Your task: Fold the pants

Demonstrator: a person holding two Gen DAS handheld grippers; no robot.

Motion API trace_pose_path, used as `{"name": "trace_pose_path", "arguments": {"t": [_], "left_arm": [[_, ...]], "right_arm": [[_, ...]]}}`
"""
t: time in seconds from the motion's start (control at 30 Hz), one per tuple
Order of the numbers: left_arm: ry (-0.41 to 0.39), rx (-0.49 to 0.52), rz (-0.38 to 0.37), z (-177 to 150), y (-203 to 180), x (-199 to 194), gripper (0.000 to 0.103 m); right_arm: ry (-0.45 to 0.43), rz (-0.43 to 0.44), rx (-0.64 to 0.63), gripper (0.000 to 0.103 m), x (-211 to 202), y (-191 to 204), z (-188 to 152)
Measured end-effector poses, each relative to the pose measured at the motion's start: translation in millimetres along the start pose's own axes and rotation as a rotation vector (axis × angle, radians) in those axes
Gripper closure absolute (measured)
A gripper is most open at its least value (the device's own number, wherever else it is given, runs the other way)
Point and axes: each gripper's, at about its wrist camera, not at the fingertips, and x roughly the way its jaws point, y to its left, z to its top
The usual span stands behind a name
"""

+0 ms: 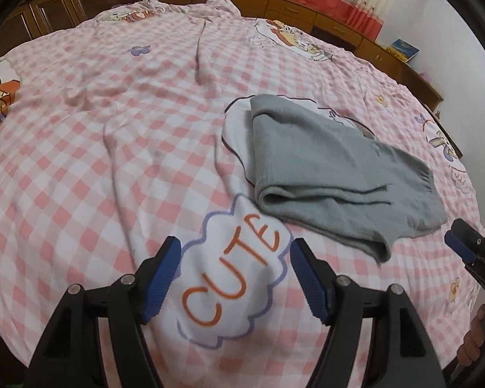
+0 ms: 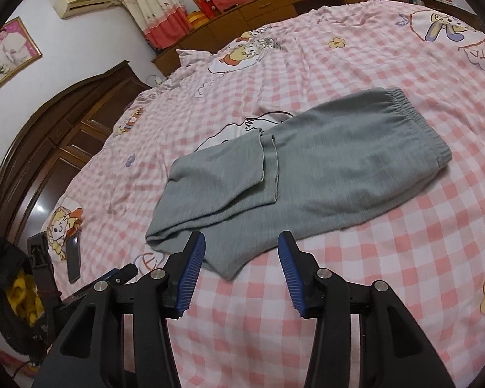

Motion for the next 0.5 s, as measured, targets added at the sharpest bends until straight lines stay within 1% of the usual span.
{"name": "trace_pose_path", "arguments": {"t": [0.1, 0.23, 0.37, 0.5], "left_arm": [[-0.025, 0.002, -0.011, 6.6, -6.1, 6.0, 0.029], [-0.046, 0.044, 0.011, 13.2, -16.4, 20.1, 0.029], [-0.033, 0.066, 0.020, 16.9, -22.2, 41.1, 0.029], [-0.036, 0.016, 0.007, 17.6, -13.2, 51.2, 0.029]], "right_arm": [[0.021, -0.002, -0.009, 0.055, 12.9, -0.3, 9.3], [0.037, -0.011, -0.044, 0.055, 30.1, 2.2, 25.4], [0.033, -0.028, -0.047, 0.055, 46.0, -1.4, 43.5], [0.062, -0.011, -0.009, 0.050, 78.0, -11.2, 61.8]]}}
